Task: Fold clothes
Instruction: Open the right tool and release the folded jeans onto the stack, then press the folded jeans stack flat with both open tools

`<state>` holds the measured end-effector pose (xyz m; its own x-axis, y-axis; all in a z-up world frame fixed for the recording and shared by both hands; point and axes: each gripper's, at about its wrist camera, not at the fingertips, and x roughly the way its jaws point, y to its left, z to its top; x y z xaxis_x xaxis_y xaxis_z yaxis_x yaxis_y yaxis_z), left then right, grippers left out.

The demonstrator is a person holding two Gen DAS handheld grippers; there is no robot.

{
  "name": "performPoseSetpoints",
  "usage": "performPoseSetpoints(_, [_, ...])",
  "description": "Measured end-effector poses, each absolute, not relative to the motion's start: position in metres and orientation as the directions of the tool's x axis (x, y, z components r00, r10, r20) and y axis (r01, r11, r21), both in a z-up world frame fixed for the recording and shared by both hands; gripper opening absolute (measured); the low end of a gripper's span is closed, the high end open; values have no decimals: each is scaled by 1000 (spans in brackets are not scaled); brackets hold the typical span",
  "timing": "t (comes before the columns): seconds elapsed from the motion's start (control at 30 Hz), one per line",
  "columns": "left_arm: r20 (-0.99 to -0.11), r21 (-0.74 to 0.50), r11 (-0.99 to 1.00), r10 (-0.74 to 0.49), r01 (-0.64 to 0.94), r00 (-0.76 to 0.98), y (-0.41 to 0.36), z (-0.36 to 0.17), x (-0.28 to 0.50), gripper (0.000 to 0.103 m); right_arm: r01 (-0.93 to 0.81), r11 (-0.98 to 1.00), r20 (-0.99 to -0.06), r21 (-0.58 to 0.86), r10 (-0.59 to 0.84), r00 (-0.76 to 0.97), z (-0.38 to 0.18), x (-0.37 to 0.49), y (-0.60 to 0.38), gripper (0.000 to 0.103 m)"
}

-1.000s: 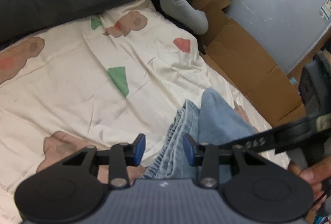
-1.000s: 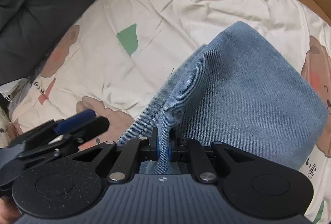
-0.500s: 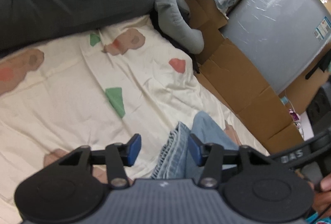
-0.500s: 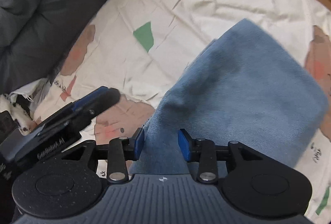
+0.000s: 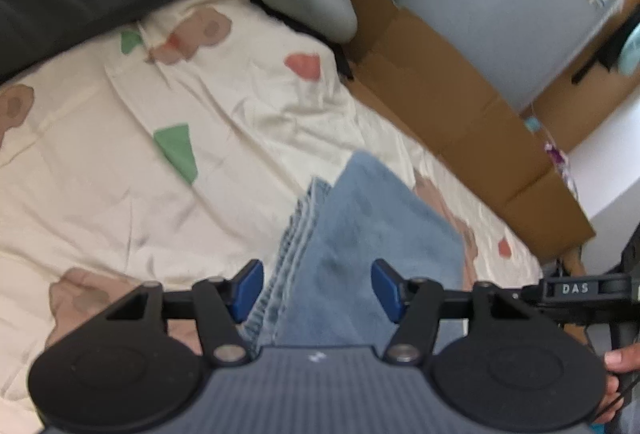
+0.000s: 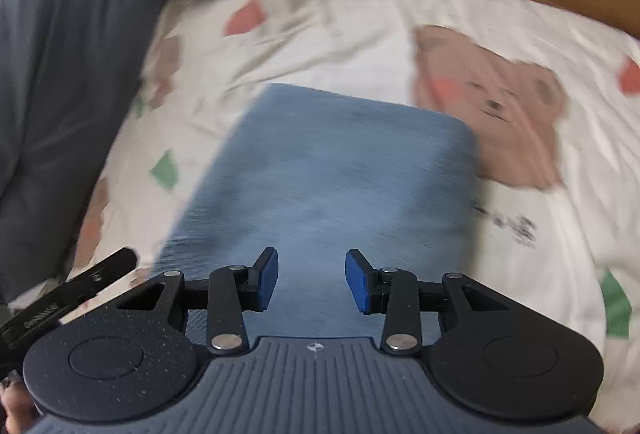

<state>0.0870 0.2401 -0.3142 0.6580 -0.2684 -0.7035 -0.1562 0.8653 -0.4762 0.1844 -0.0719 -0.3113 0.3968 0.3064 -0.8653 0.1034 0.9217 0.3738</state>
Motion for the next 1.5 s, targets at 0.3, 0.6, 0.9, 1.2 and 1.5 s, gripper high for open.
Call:
performPoseSetpoints(0.3, [-762,-467,860,-273,-206,587,235,-327,70,27,204,903,-873,378,274,404,-351,147,-110,45])
performPoseSetpoints(0.6, [-759,-503,835,-305,-222,575,232,-313,50,17,205,897,-870,391,288,400,-362,137,-109,47])
performPoseSetpoints(0.9, [-781,-502,817,-288,-283,554,245,-343,36,17,209,890,-854,406,288,432,-369,141,-112,49])
performPoseSetpoints(1.2, [-795,-491,819,-282,-296,537,249,-350,34,26,222,886,-824,408,253,507,-374,156,-115,49])
performPoseSetpoints(1.5, [-822,-364,883,-155,-297,547,260,-319,58,56,228,896,-814,382,210,542,-370,150,-107,49])
